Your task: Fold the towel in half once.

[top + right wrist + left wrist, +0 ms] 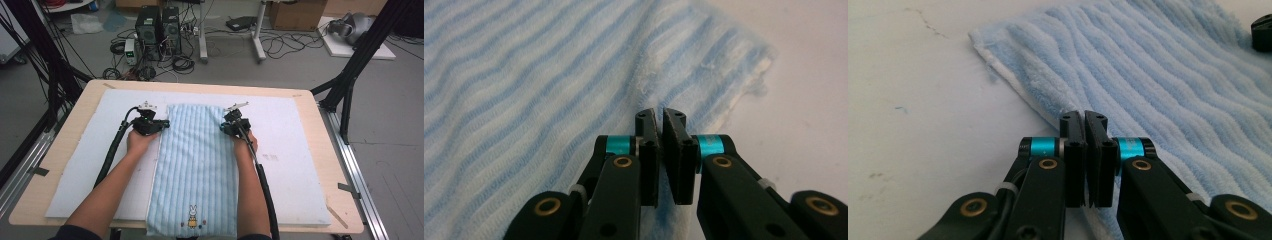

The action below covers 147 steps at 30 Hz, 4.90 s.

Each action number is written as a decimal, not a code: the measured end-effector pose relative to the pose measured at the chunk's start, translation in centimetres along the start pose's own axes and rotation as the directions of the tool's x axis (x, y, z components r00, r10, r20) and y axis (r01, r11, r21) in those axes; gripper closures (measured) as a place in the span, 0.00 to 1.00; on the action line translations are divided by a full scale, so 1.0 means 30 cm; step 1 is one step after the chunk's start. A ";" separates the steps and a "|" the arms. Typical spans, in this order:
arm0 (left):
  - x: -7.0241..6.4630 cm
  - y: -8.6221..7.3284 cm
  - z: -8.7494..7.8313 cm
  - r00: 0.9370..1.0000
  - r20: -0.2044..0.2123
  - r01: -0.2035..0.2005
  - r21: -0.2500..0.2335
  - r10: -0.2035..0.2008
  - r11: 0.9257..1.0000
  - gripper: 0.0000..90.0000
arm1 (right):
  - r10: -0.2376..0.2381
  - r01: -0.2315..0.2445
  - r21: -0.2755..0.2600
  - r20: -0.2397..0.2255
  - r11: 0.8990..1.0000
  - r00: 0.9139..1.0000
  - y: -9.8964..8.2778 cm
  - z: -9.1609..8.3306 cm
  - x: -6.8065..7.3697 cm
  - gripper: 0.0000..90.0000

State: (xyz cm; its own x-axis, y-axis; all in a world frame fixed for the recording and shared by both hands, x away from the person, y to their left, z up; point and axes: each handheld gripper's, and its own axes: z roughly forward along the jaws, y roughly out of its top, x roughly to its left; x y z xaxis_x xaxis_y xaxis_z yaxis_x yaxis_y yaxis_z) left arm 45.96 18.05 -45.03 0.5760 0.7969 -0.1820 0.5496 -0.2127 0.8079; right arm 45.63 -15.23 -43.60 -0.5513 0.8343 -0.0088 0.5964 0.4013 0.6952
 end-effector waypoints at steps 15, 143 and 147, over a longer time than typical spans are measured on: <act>-0.008 0.047 -0.106 0.997 0.078 0.024 -0.097 -0.016 0.995 0.96 | -0.009 0.005 -0.107 -0.037 0.994 0.999 0.027 -0.103 0.010 0.95; -0.133 -0.072 -0.256 0.995 0.100 0.006 -0.129 0.007 0.992 0.95 | -0.065 0.060 -0.117 -0.043 0.991 0.997 -0.126 -0.224 0.082 0.93; -0.150 -0.063 -0.294 0.990 0.138 -0.008 -0.132 0.026 0.991 0.95 | -0.076 0.066 -0.158 -0.062 0.985 0.995 -0.128 -0.286 0.091 0.93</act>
State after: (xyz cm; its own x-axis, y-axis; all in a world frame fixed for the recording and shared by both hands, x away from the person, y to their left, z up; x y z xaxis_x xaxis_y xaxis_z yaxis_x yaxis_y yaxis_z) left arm 36.99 19.84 -40.78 0.6680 0.7055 -0.2367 0.4606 -0.1422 0.8761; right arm 36.82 -17.74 -40.12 -0.6304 0.7761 -0.0173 0.4591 0.3906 0.7979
